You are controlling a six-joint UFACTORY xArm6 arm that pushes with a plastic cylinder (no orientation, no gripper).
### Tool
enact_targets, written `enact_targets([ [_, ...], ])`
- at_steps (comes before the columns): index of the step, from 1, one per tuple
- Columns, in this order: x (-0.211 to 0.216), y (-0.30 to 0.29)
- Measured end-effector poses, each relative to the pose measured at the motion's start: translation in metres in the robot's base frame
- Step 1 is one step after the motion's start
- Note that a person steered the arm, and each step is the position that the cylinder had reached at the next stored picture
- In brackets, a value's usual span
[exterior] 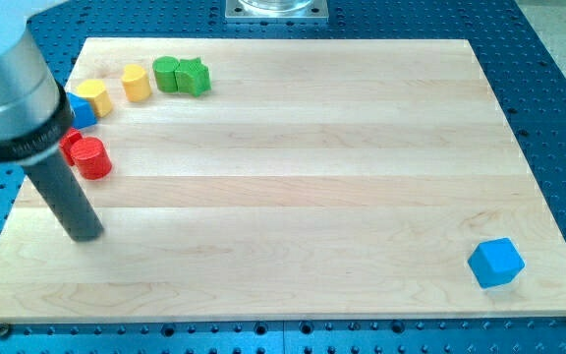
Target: Move the red star to the top right of the red circle
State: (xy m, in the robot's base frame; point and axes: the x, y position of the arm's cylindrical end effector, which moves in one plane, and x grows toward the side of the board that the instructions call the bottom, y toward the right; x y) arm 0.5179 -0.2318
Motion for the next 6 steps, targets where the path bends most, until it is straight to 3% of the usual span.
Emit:
enact_targets([
  [1,-0.018,-0.071],
  [2,-0.026,-0.072],
  [4,-0.116,-0.073],
  [5,-0.108,-0.019],
  [6,-0.064,0.077],
])
